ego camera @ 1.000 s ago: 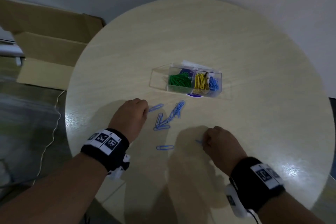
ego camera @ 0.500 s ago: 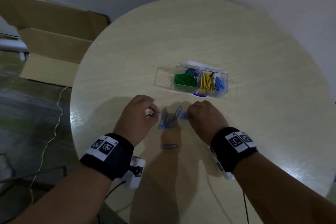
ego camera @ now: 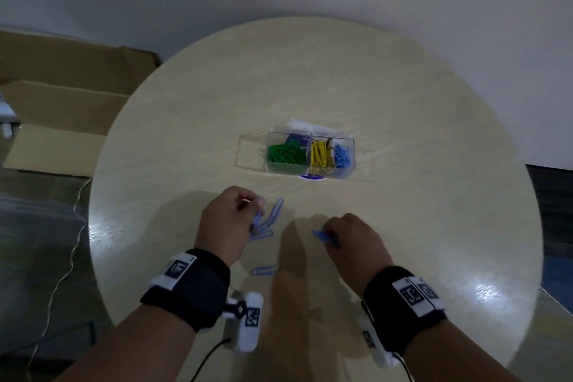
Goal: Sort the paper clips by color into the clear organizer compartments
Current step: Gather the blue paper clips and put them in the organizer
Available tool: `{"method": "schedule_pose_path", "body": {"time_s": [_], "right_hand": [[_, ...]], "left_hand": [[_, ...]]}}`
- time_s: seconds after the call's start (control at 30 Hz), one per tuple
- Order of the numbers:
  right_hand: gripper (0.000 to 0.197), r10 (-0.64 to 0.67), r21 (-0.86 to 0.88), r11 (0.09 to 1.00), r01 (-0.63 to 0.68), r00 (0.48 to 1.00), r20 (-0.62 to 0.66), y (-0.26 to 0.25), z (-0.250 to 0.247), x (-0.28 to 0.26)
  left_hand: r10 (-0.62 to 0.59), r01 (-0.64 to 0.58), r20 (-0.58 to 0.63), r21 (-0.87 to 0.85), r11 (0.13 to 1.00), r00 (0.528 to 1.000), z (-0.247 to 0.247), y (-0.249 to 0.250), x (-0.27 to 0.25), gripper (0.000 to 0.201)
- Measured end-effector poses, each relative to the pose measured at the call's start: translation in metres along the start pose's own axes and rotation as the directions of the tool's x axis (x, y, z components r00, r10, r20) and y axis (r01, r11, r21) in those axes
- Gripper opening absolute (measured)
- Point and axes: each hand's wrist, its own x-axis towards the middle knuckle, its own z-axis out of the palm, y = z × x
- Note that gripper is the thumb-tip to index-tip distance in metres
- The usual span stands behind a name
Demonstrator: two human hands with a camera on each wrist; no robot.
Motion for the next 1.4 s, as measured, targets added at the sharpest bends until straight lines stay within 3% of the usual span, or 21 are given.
{"method": "schedule_pose_path", "body": {"time_s": [0.13, 0.27, 0.47, 0.57, 0.8, 0.97, 1.07, 1.17, 1.27, 1.33, 1.4], "right_hand": [[0.007, 0.13, 0.14, 0.984, -0.112, 0.984, -0.125, 0.032, -0.02, -0.017], [0.008, 0.202, 0.231, 0.963, -0.14, 0.941, -0.271, 0.051, -0.046, -0.019], [0.011, 0.248, 0.352, 0.928, -0.121, 0.907, -0.341, 0.056, -0.079, -0.005], [0.01, 0.264, 0.404, 0.907, -0.117, 0.907, -0.328, 0.051, -0.09, 0.009], [0.013, 0.279, 0.471, 0.876, -0.109, 0.91, -0.308, 0.027, -0.094, 0.071], [0.024, 0.175, 0.278, 0.957, -0.082, 0.928, -0.328, 0.015, -0.083, 0.091], [0.018, 0.068, 0.095, 0.995, -0.038, 0.936, -0.346, 0.014, -0.076, 0.092], [0.021, -0.012, -0.132, 0.991, -0.034, 0.942, -0.334, 0.013, -0.071, 0.093], [0.025, -0.068, -0.212, 0.977, -0.001, 0.947, -0.315, 0.013, -0.068, 0.09], [0.025, -0.047, -0.149, 0.989, -0.005, 0.939, -0.341, 0.014, -0.064, 0.082], [0.025, -0.042, -0.042, 0.999, 0.025, 0.886, -0.461, 0.01, -0.059, 0.066]], "left_hand": [[0.145, -0.143, 0.0, 0.143, 0.979, 0.989, 0.034, 0.035, 0.02, 0.016], [0.304, -0.294, -0.01, 0.227, 0.929, 0.953, 0.078, 0.086, 0.04, 0.014], [0.314, -0.323, 0.082, 0.314, 0.893, 0.946, 0.123, 0.112, 0.068, 0.023], [0.311, -0.326, 0.098, 0.313, 0.892, 0.945, 0.122, 0.11, 0.07, 0.028], [0.345, -0.327, -0.052, 0.217, 0.92, 0.937, 0.06, 0.088, 0.045, 0.022], [0.331, -0.286, -0.058, 0.378, 0.88, 0.942, 0.011, 0.04, 0.02, 0.018], [0.321, -0.324, 0.093, 0.494, 0.807, 0.942, -0.005, 0.003, 0.009, 0.014], [0.339, -0.465, 0.318, 0.573, 0.675, 0.885, -0.011, -0.025, -0.003, 0.029], [0.373, -0.541, 0.393, 0.65, 0.534, 0.841, -0.014, -0.036, -0.005, 0.025], [0.402, -0.544, 0.371, 0.642, 0.54, 0.837, -0.02, -0.038, -0.004, 0.016], [0.41, -0.511, 0.308, 0.576, 0.638, 0.859, -0.027, -0.04, -0.006, 0.022]]}}
